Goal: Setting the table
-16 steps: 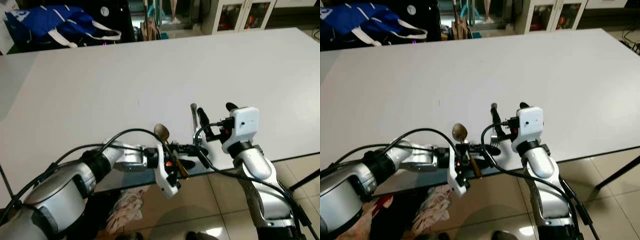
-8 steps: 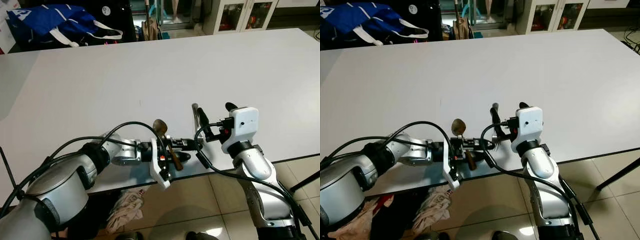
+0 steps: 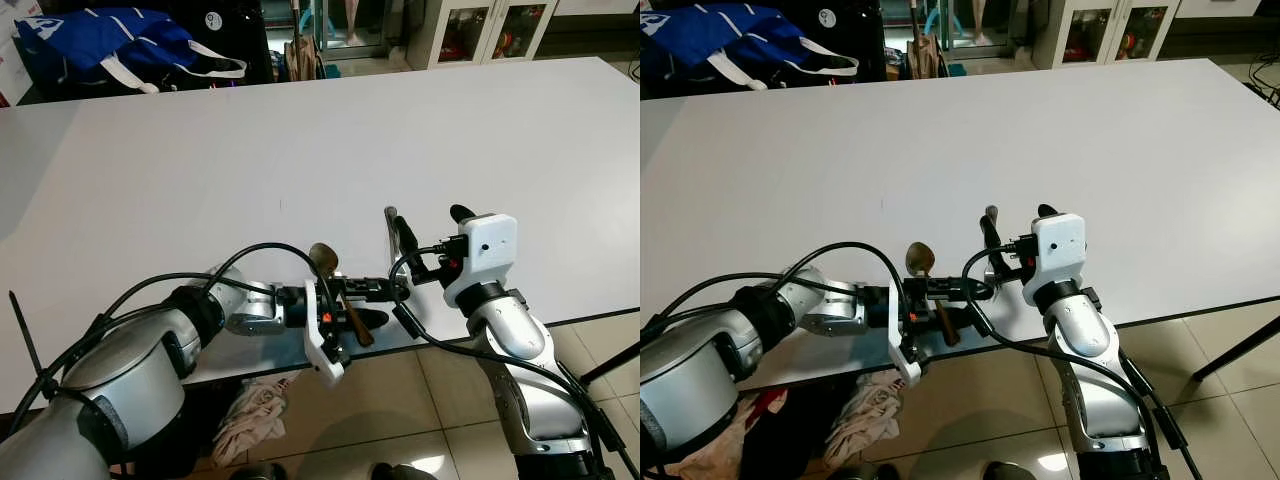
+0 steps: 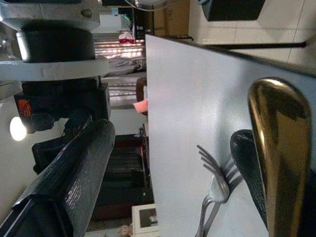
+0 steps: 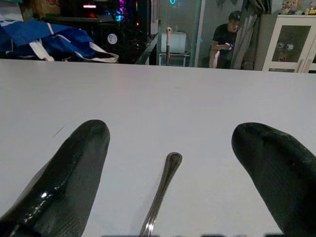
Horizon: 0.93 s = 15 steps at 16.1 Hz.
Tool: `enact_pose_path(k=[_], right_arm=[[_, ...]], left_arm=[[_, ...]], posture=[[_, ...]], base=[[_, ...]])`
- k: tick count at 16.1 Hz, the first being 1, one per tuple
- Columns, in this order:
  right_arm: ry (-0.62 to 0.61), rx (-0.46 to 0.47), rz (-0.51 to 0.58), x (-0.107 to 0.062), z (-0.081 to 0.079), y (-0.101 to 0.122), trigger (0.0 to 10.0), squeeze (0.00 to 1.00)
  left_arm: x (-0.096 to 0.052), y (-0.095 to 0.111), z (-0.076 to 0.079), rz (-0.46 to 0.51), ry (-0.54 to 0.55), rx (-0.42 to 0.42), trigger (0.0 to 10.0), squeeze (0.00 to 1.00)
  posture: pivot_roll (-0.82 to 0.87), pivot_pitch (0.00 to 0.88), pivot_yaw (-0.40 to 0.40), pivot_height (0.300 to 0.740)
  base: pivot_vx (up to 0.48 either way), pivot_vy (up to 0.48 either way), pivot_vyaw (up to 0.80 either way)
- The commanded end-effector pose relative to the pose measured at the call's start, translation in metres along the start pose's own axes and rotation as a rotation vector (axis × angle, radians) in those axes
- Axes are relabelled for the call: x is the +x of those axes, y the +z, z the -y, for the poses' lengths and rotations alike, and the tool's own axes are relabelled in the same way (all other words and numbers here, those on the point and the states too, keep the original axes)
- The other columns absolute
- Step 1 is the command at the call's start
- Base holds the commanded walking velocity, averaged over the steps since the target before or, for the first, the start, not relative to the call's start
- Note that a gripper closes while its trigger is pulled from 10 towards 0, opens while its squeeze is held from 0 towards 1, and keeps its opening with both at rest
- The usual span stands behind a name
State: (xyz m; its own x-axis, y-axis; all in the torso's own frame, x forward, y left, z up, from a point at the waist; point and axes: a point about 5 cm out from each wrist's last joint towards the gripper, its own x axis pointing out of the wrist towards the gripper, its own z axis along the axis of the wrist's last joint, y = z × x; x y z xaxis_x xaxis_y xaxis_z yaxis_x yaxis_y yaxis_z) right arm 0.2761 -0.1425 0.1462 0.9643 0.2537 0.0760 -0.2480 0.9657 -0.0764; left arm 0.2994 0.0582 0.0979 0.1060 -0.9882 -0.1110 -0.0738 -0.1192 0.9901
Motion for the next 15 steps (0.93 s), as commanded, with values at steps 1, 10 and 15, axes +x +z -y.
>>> enact_pose_path(k=[1, 10, 15], right_arm=[[0.002, 0.000, 0.000, 0.002, 0.001, 0.002, 10.0, 0.00], [0.006, 0.000, -0.002, 0.002, 0.001, 0.002, 10.0, 0.00], [0.009, -0.002, -0.002, 0.003, 0.001, 0.001, 10.0, 0.00]], left_arm=[[-0.001, -0.006, -0.008, -0.016, 0.012, -0.003, 10.0, 1.00], [-0.002, -0.004, -0.007, -0.002, -0.009, -0.071, 10.0, 1.00], [-0.002, 0.003, -0.001, 0.026, -0.076, -0.145, 10.0, 1.00]], posture=[[-0.08, 0.077, 0.015, 0.740], [-0.08, 0.067, 0.015, 0.740], [-0.07, 0.054, 0.013, 0.740]], base=[[0.000, 0.000, 0.00], [0.000, 0.000, 0.00], [0.000, 0.000, 0.00]])
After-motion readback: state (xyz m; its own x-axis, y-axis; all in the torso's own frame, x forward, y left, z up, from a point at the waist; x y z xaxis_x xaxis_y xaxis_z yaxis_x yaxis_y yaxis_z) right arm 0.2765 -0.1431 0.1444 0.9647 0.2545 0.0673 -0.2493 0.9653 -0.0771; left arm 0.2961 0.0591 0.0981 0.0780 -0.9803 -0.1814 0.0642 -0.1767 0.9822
